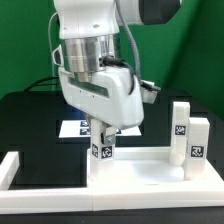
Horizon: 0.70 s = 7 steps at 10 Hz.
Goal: Assemble desk
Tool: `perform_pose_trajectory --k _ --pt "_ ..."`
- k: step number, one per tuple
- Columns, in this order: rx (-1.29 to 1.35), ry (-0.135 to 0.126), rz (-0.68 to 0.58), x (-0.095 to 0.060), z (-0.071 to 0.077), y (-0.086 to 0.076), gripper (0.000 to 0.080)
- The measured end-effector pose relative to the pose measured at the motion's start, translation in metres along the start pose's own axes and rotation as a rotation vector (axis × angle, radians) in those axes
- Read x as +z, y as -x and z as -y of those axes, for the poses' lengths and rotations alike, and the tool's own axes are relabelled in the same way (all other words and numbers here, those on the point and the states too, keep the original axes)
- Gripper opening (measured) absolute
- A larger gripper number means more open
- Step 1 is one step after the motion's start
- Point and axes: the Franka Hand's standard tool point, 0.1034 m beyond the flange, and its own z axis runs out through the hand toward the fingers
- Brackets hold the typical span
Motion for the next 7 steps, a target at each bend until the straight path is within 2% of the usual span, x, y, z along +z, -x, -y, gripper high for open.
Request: perform_pose_trajectory --k 3,7 --pt "0.352 -0.039 0.048 -0.0009 -0.001 -0.0082 0.0293" --pt "0.602 -0.032 0.062 0.0012 -0.0028 -0.0081 0.0294"
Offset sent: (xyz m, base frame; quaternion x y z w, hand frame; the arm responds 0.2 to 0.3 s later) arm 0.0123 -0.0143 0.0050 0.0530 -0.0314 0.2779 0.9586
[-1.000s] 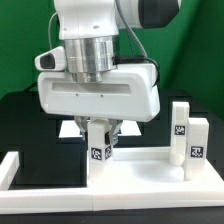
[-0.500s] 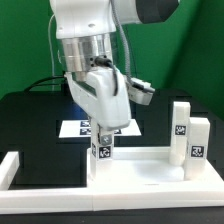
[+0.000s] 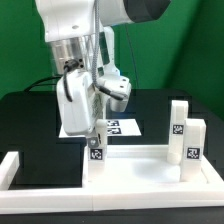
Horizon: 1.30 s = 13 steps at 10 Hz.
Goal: Assemble desk
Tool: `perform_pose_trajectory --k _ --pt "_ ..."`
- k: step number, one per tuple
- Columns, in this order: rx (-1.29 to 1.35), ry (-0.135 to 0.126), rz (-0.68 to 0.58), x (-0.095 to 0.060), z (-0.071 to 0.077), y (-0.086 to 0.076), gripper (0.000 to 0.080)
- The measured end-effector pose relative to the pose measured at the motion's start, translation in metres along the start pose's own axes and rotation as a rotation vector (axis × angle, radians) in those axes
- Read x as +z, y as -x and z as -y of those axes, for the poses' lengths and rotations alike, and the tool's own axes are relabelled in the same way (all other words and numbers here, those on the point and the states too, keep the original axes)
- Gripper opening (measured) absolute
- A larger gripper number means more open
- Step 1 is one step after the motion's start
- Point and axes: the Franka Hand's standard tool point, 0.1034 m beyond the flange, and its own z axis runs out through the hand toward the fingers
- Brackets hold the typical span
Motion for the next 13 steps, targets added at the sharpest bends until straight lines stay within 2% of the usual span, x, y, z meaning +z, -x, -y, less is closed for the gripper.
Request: perform_pose_trajectory --k 4,5,6,7,8,9,12,13 --pt "0.073 0.003 -0.009 0.0 -0.001 0.002 0.0295" --pt "0.07 0.002 -0.007 0.0 -0.001 0.002 0.0392" --pt "0.07 0.002 -0.007 0.0 -0.001 0.002 0.0392" --pt "0.067 0.003 -0.006 0.0 -0.001 0.003 0.057" --pt "0.053 0.009 0.0 -0.003 -0.002 0.008 0.057" --pt "0.044 -0.002 0.007 -0.01 0.001 0.013 0.0635" --pt "0.027 -0.055 0.041 -0.049 0.01 0.03 0.0648" --pt "0.028 -0.054 0.038 -0.046 0.009 0.029 0.0649"
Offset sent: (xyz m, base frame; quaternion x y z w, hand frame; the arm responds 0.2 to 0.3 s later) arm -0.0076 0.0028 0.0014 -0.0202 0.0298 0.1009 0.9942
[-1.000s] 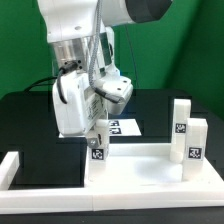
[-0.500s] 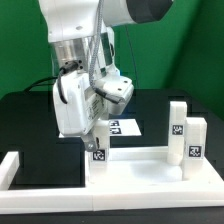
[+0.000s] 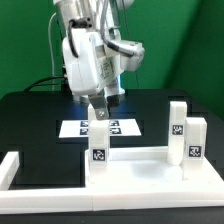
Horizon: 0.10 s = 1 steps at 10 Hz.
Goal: Assemble desk
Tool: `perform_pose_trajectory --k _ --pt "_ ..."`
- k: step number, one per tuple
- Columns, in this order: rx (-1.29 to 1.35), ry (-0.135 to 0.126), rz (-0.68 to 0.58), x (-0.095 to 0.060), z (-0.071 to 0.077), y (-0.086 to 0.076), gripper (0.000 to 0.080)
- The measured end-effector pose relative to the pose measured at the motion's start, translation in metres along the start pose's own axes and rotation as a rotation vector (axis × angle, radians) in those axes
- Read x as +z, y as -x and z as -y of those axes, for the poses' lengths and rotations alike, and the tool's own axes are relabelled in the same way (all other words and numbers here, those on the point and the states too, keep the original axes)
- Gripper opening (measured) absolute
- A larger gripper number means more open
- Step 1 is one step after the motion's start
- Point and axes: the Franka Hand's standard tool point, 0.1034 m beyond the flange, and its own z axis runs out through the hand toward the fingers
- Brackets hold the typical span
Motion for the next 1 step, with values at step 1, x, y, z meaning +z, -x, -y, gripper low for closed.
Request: perform_pose_trajectory --k 1 --pt "0.0 0.004 -0.002 0.0024 -0.0009 -0.0007 0.0649"
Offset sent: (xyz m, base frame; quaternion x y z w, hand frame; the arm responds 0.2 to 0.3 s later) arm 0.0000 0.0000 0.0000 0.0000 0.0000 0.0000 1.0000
